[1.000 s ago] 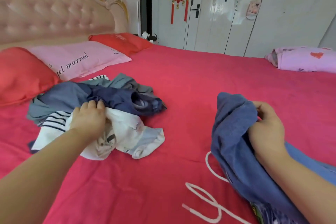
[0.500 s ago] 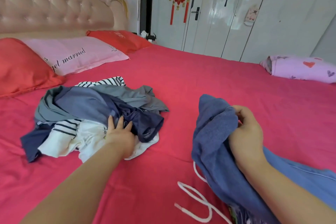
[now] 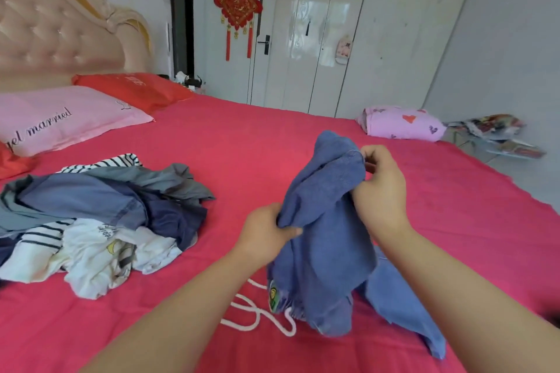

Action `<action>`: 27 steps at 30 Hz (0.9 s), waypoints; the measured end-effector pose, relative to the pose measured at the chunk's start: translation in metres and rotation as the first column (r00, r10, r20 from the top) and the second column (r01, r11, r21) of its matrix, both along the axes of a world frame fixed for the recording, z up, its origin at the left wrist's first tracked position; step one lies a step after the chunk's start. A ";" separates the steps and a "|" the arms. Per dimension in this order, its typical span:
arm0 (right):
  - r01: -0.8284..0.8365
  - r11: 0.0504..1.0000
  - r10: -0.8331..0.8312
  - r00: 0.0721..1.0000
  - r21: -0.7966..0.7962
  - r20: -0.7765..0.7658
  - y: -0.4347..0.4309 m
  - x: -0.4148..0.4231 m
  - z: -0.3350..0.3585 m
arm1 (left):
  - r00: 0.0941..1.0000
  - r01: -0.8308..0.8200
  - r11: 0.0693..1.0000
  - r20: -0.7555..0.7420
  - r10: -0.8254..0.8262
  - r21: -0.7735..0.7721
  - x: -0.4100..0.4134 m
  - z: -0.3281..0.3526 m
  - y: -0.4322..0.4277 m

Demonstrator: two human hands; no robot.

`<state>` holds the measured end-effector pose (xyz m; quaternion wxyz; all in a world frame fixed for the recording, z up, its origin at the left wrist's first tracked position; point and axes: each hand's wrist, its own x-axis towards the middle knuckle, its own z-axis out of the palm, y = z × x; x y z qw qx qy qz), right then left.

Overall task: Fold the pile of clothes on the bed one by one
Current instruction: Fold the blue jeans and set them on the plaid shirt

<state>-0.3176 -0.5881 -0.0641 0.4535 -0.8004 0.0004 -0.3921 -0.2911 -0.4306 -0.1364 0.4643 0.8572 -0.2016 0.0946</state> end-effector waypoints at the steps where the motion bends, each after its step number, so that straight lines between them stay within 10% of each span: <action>1: 0.020 1.000 -0.020 1.000 -0.003 -0.003 -0.014 -0.007 0.007 | 1.000 -0.018 0.999 0.020 0.017 0.049 -0.002 0.015 0.002; 7: 0.113 0.977 -0.135 0.984 -0.179 -0.118 -0.077 -0.055 0.012 | 0.933 -0.220 0.967 0.318 0.169 0.132 -0.013 0.100 0.020; 12: -0.203 0.858 0.047 0.945 -0.471 -0.323 -0.064 -0.083 -0.042 | 0.890 -0.299 0.885 0.439 0.124 0.357 -0.017 0.071 0.048; 18: -0.440 0.728 0.021 0.780 -0.525 -0.625 -0.064 -0.101 -0.130 | 0.995 -0.033 0.591 0.082 -0.056 0.806 -0.042 -0.052 0.078; 27: -0.387 0.657 -0.384 0.567 -0.647 -0.729 -0.123 -0.068 -0.180 | 0.978 0.061 0.302 0.004 -0.210 0.951 -0.056 -0.061 0.097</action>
